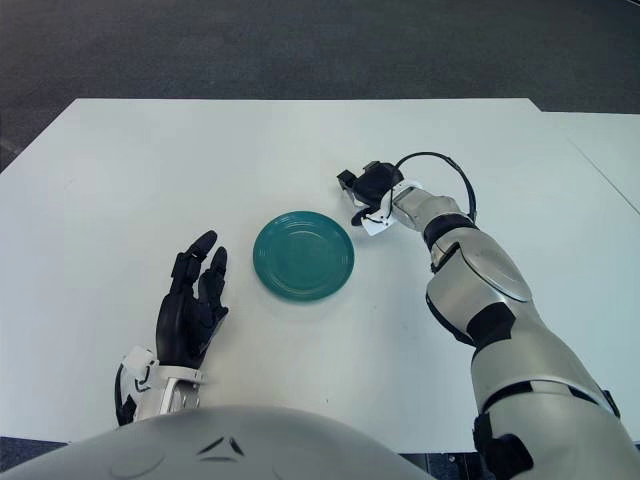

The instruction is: Put the charger into the plate.

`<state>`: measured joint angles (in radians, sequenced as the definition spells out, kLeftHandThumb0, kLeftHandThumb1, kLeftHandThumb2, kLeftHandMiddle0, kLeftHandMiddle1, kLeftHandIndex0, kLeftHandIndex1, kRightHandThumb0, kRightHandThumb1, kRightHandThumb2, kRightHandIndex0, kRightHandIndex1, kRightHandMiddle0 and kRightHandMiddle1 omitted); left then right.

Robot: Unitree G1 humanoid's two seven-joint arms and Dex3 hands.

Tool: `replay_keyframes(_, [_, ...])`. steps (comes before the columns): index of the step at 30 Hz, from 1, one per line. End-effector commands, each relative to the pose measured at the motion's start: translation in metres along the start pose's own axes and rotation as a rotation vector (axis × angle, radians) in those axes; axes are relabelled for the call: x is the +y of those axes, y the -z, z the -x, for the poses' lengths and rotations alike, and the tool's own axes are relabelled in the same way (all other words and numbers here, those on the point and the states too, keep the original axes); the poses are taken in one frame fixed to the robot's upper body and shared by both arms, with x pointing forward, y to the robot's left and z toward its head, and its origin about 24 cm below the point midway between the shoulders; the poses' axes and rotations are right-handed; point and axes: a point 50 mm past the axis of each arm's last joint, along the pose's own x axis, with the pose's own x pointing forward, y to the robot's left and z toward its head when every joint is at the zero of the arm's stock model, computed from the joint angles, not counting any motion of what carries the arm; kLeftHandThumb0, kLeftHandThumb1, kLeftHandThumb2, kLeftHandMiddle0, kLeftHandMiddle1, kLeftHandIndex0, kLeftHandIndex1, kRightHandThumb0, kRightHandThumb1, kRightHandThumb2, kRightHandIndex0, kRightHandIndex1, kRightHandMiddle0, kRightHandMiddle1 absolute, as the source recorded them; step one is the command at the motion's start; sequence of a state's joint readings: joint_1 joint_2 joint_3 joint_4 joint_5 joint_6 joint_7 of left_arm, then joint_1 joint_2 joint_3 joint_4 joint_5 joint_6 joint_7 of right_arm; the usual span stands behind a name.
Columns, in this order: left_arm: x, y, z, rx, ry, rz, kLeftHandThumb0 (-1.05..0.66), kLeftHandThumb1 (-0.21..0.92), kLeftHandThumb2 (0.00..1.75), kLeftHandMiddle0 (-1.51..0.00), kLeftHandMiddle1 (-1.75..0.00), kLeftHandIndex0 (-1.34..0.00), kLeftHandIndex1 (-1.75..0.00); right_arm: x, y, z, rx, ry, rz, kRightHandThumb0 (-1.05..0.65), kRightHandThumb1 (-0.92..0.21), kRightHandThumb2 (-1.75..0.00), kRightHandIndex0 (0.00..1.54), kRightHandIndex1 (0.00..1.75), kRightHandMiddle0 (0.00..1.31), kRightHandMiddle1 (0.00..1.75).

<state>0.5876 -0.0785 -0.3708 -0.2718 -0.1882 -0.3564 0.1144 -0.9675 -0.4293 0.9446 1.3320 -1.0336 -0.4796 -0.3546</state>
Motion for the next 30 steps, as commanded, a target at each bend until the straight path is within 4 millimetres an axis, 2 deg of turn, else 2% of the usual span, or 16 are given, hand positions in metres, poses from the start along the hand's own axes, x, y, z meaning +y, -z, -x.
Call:
replay_keyframes(1, [-0.0216, -0.0105, -0.0036, -0.06, 0.011, 0.108, -0.78, 0.92, 0.7, -0.27, 0.0, 0.0, -0.76, 0.0173, -0.0088, 0.0027, -0.032, -0.083, 0.012, -0.62, -0.92, -0.64, 0.7, 1.74, 0.55, 1.75])
replay_keyframes(14, [-0.018, -0.0101, -0.0051, -0.069, 0.005, 0.076, -0.79, 0.92, 0.74, -0.28, 0.0, 0.0, -0.72, 0.0138, -0.0106, 0.0027, -0.058, -0.033, 0.006, -0.59, -0.92, -0.68, 0.88, 1.75, 0.71, 1.75])
replay_keyframes(30, [-0.0167, -0.0097, -0.0088, -0.068, -0.007, 0.108, -0.8, 0.92, 0.75, -0.3, -0.01, 0.0, -0.75, 0.0112, -0.0115, 0.0017, -0.055, -0.011, -0.03, -0.62, -0.92, -0.73, 0.91, 1.75, 0.75, 1.75])
